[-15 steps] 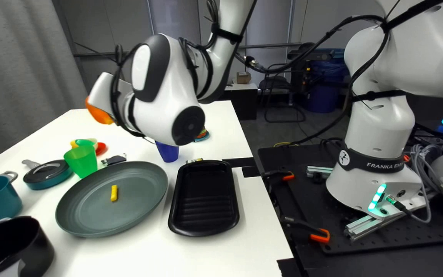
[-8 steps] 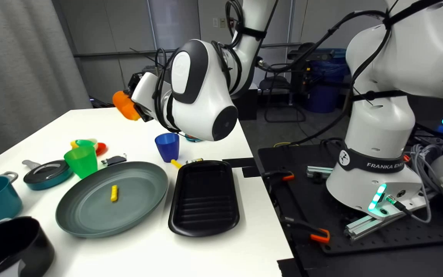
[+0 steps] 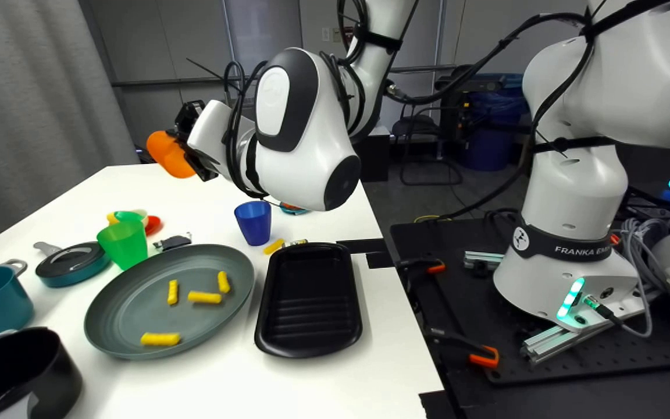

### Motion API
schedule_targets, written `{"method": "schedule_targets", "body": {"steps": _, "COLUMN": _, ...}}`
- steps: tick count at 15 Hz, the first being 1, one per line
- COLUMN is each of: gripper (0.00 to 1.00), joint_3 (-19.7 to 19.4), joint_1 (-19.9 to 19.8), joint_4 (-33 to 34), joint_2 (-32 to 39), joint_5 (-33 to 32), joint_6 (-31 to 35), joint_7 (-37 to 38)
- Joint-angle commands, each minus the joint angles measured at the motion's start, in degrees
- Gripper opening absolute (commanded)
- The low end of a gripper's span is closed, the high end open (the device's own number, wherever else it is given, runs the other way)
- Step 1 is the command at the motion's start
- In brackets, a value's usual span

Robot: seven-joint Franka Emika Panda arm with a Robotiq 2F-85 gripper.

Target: Pour the contents from the orange cup onto the gray plate

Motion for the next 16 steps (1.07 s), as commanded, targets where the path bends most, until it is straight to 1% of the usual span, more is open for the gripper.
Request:
{"method": "schedule_targets", "body": {"steps": 1, "gripper": 0.00, "joint_3": 0.49, "joint_1": 0.55, "joint_4": 0.98, "joint_2": 0.72, "joint_5": -2.67, "joint_6": -0.10, "joint_7": 1.40}}
{"method": "schedule_targets", "body": {"steps": 8, "gripper": 0.00, "joint_3": 1.37, "joint_1": 0.75, "joint_4": 1.80, "joint_2": 2.39, "joint_5": -3.61, "joint_6": -0.38, "joint_7": 1.32}}
{"method": "schedule_targets", "body": {"steps": 10, "gripper": 0.00, "joint_3": 1.45, "joint_1": 0.70, "joint_4": 1.91, "joint_2": 2.67, "joint_5": -2.66, "joint_6": -0.57, "joint_7": 1.28}}
{"method": "schedule_targets", "body": {"steps": 13, "gripper": 0.00, "joint_3": 1.59, "joint_1": 0.43, "joint_4": 2.56, "joint_2": 2.10, "joint_5": 2.52, "joint_6": 0.50, "joint_7": 1.70}}
{"method": "schedule_targets", "body": {"steps": 16, "gripper": 0.00, "joint_3": 1.77, "joint_1": 0.15, "joint_4": 4.03, "joint_2": 0.74, "joint_5": 11.55, "joint_6": 3.73, "joint_7": 2.28}}
